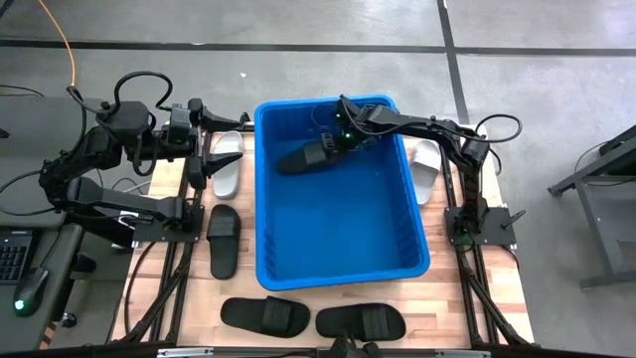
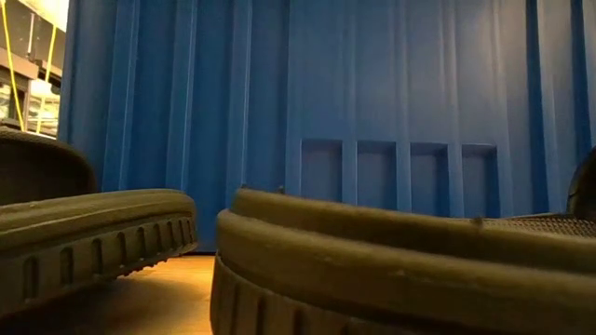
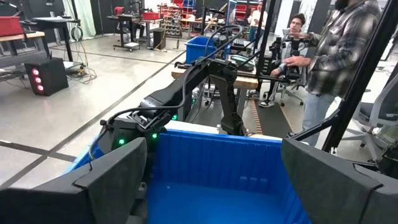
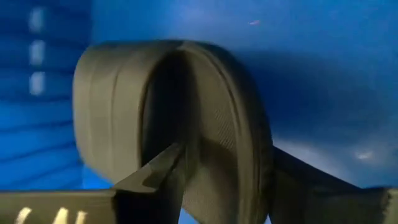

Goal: Pick and place slides into bin
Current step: Put the black slipper into the bin

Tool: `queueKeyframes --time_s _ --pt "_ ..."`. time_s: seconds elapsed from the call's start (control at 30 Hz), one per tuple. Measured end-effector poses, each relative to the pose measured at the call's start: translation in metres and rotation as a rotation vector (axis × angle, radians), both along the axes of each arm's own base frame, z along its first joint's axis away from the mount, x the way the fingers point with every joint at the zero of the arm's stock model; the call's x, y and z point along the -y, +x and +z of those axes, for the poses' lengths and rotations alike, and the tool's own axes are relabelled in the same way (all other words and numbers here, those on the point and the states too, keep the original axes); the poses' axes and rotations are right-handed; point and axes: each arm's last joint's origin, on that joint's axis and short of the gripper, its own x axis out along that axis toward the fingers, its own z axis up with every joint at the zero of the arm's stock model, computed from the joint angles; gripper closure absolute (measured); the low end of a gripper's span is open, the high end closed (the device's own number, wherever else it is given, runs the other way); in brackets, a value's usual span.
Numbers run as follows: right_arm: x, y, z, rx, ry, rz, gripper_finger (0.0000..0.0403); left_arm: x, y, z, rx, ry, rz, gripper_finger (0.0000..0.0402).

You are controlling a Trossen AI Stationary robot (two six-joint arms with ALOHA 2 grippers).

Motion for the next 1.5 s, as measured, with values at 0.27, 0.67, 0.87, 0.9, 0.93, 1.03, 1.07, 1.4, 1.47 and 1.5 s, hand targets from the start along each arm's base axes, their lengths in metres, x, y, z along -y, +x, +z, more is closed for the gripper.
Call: queueKeyframes --time_s 0.27,0.67,0.87,0.9,0.93,1.03,1.07,1.4,1.47,1.5 --pt "-0.005 0.000 -0.001 -0.036 -0.012 0.020 0.0176 0.000 0.000 0.000 -0.008 0.024 -0.001 0.0043" --pt "-0.006 -0.010 -0.005 -0.173 -0.047 -0.005 0.0100 0.000 0.000 0.000 -0.008 0.024 0.001 0.0043" --pt "-0.006 -0.008 -0.003 -0.078 0.072 0.024 0.0100 0.000 0.000 0.000 -0.011 0.038 -0.001 0.0043" --pt "-0.006 -0.007 -0.002 -0.057 0.086 0.033 0.0100 0.000 0.000 0.000 -0.009 0.035 0.000 0.0043" --pt "-0.006 -0.007 -0.001 -0.039 0.101 0.044 0.0100 0.000 0.000 0.000 -0.009 0.035 0.000 0.0043" --pt "-0.008 -0.007 0.004 -0.001 0.144 0.067 0.0100 -0.001 0.000 0.000 -0.011 0.042 0.015 0.0043" --pt "-0.009 -0.007 0.006 0.012 0.156 0.079 0.0100 -0.001 0.000 0.000 -0.012 0.043 0.018 0.0043" --pt "-0.024 -0.033 0.072 0.111 0.001 0.104 0.0100 -0.001 0.000 0.000 -0.013 0.045 0.034 0.0043" --pt "-0.028 -0.041 0.090 0.148 -0.048 0.107 0.0100 -0.001 0.000 0.000 -0.014 0.045 0.035 0.0043" --pt "-0.030 -0.045 0.099 0.171 -0.078 0.108 0.0100 -0.001 0.000 0.000 -0.015 0.049 0.037 0.0043"
